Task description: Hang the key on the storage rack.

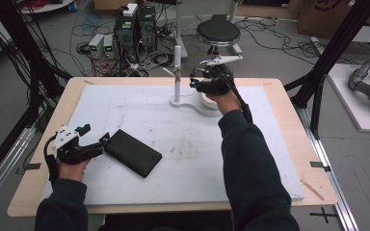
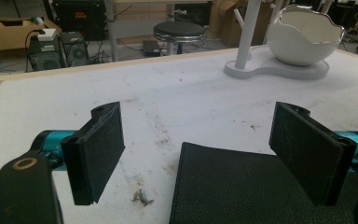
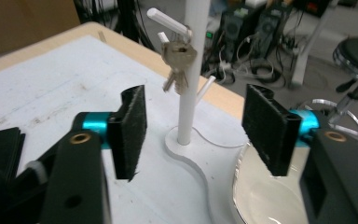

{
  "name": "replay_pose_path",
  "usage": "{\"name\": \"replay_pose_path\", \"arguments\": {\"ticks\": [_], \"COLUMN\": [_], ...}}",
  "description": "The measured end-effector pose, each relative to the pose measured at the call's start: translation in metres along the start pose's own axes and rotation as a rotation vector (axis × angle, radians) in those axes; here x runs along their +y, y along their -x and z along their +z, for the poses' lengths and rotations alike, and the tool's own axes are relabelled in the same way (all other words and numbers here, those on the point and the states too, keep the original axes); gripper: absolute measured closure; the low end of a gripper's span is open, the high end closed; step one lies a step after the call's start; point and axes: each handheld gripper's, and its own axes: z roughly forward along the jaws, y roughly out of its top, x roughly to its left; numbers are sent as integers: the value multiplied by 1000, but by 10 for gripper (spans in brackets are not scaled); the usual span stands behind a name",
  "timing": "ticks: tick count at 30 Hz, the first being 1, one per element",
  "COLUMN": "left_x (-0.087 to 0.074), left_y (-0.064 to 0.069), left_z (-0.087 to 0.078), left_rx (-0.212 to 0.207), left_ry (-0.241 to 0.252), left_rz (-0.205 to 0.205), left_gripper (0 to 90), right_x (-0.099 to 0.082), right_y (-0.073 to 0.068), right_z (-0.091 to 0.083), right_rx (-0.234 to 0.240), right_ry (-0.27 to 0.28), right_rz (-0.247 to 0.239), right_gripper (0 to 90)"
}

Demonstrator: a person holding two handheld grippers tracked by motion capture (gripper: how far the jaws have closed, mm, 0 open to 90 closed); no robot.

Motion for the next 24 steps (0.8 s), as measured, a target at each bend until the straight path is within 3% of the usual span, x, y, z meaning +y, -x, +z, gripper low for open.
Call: {"name": "replay_pose_path", "arguments": {"ticks": [3, 4, 7, 8, 9, 10, 11, 12, 13, 14, 18, 24], "left_x": [0, 0, 0, 0, 0, 0, 0, 0, 0, -1, -1, -1], "left_y": [0, -1, -1, -1, -1, -1, -1, -1, -1, -1, -1, 0], "left_z": [0, 1, 1, 1, 1, 0, 0, 0, 0, 1, 1, 0], "left_rx": [-8, -13, -13, -12, -12, -15, -15, -19, -19, -21, -25, -21], "left_ry": [2, 2, 1, 0, 0, 2, 2, 3, 3, -1, -3, -7], "left_rz": [-6, -14, -16, -21, -21, -27, -27, -29, -29, -30, -29, -31], "left_gripper": [177, 177, 177, 177, 177, 177, 177, 177, 177, 177, 177, 177], "right_x": [-13, -28, -43, -60, -60, -77, -77, -93, -93, -107, -127, -138], "right_y": [5, 9, 12, 14, 14, 16, 16, 17, 17, 17, 17, 12], "right_z": [-13, -24, -34, -43, -43, -51, -51, -58, -58, -64, -69, -69], "right_rx": [0, -20, -31, -44, -44, -35, -35, -25, -25, -15, -13, 5], "right_ry": [14, 1, -39, -51, -51, -46, -46, -32, -32, -25, -19, -30], "right_rz": [-9, -7, -4, -9, -9, 4, 4, 21, 21, 22, 51, 55], "right_gripper": [359, 288, 248, 210, 210, 210, 210, 209, 209, 209, 209, 209]}}
